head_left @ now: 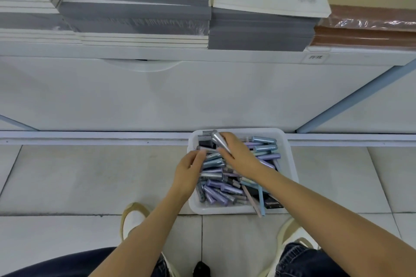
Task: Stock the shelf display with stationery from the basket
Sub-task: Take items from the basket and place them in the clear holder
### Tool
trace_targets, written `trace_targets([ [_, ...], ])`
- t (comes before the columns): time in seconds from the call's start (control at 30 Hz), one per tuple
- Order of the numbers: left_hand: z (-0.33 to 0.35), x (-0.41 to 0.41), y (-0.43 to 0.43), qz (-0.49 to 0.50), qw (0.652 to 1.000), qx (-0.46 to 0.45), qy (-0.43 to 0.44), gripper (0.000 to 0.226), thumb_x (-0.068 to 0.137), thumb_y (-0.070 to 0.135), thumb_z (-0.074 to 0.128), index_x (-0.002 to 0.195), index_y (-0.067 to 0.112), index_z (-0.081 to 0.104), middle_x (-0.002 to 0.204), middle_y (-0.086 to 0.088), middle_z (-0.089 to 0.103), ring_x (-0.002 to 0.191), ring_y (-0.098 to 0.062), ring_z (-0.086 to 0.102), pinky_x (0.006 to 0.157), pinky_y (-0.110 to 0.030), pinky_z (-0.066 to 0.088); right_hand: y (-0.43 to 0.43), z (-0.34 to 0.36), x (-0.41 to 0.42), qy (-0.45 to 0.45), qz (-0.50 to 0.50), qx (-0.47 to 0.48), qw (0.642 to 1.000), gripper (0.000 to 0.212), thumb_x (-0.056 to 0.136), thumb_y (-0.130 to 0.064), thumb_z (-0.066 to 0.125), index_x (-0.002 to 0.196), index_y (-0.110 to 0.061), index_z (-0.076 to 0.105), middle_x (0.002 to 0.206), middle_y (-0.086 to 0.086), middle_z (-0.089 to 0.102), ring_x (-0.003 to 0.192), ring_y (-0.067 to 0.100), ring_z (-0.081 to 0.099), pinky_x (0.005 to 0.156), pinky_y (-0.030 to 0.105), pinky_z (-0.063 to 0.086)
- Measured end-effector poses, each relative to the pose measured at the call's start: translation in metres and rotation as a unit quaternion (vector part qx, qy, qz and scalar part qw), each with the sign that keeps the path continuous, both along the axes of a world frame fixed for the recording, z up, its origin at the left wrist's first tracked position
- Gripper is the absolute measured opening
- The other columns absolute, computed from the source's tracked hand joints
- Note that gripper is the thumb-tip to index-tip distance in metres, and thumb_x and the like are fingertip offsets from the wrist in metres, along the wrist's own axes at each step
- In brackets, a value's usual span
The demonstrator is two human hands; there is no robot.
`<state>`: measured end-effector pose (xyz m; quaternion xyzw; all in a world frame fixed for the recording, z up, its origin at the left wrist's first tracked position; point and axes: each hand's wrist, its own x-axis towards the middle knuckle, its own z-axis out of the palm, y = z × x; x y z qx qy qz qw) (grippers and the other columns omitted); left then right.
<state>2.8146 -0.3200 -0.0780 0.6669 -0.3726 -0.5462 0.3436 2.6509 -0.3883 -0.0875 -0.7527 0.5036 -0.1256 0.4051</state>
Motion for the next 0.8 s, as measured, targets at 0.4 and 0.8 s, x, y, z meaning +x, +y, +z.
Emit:
trace_targets([
  [0.4,0.0,0.013,-0.017,0.309,0.92,0.077,0.227,0.013,0.1,0.01,0.048,0.094,0.005,0.058,0.078,-0.013,0.062,0.071,-0.025,0.062,0.079,-0.041,0.056,0.014,-0.003,0.011,-0.055,0.036,-0.024,0.998,0.039,0.095,-0.027,0.059,0.132,-0.015,0.051,0.126,0.002,0.05,0.117,0.012,0.048,0.101,0.023,0.039],
  [0.8,-0.022,0.023,0.002,0.15,0.986,0.066,0.04,0.027,0.098,0.02,0.055,0.073,0.014,0.046,0.054,0.0,0.046,0.046,-0.012,0.043,0.045,-0.021,0.043,0.021,-0.04,0.026,0.199,0.109,-0.064,0.972,0.034,0.097,-0.023,0.057,0.125,-0.008,0.045,0.121,0.014,0.04,0.084,0.027,0.053,0.073,0.04,0.051],
])
